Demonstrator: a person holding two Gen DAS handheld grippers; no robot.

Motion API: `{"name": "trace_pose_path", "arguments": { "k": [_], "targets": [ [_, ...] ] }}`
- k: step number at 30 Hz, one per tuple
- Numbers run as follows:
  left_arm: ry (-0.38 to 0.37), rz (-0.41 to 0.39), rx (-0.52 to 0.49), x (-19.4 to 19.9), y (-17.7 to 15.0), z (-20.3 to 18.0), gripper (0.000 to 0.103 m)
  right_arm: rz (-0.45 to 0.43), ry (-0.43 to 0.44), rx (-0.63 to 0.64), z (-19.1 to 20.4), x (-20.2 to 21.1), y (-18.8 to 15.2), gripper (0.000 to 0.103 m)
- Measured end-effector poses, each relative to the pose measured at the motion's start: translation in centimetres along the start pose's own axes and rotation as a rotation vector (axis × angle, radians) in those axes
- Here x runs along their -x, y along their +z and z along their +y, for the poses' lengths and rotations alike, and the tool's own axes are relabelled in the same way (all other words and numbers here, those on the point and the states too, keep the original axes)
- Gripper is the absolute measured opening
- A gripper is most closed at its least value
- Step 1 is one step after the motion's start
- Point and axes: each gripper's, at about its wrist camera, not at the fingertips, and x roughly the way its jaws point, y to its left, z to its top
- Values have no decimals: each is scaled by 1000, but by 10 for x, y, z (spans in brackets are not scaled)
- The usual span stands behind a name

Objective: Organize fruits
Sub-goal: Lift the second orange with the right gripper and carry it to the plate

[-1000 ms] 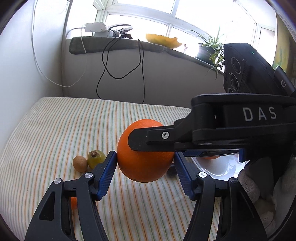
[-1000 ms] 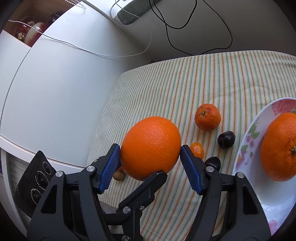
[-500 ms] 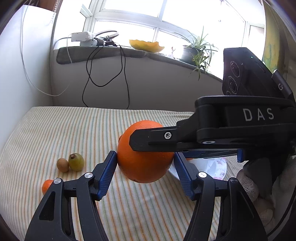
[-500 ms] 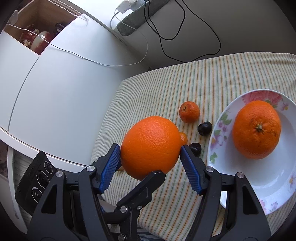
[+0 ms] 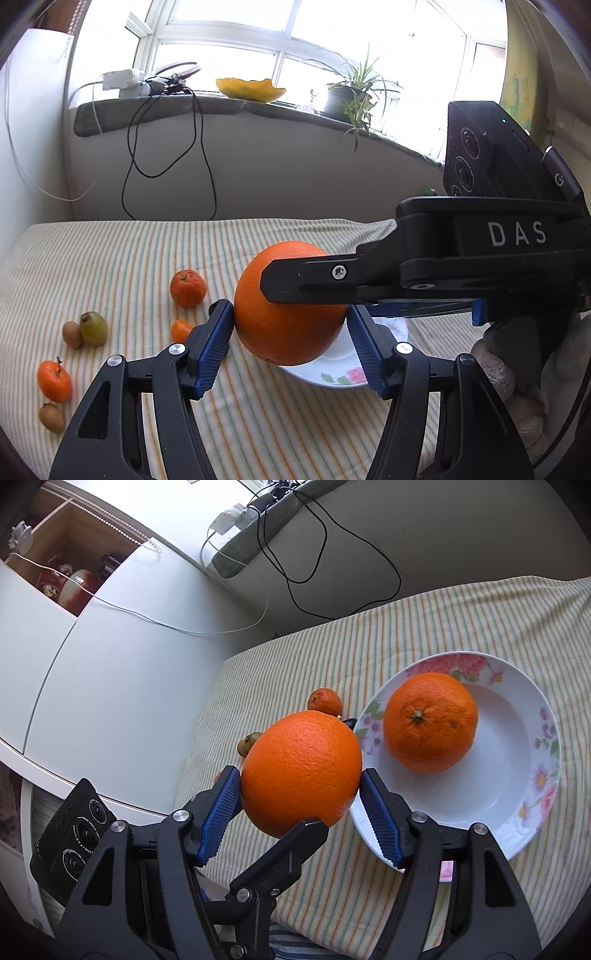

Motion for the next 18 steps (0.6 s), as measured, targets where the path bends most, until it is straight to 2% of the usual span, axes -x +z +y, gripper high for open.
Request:
{"name": "trace_pose_path", "arguments": {
  "k": [18],
  "targets": [
    [-108,66,-54,-44,-1,-52,63,-44,-59,-95,-64,50,-8,70]
  ]
}}
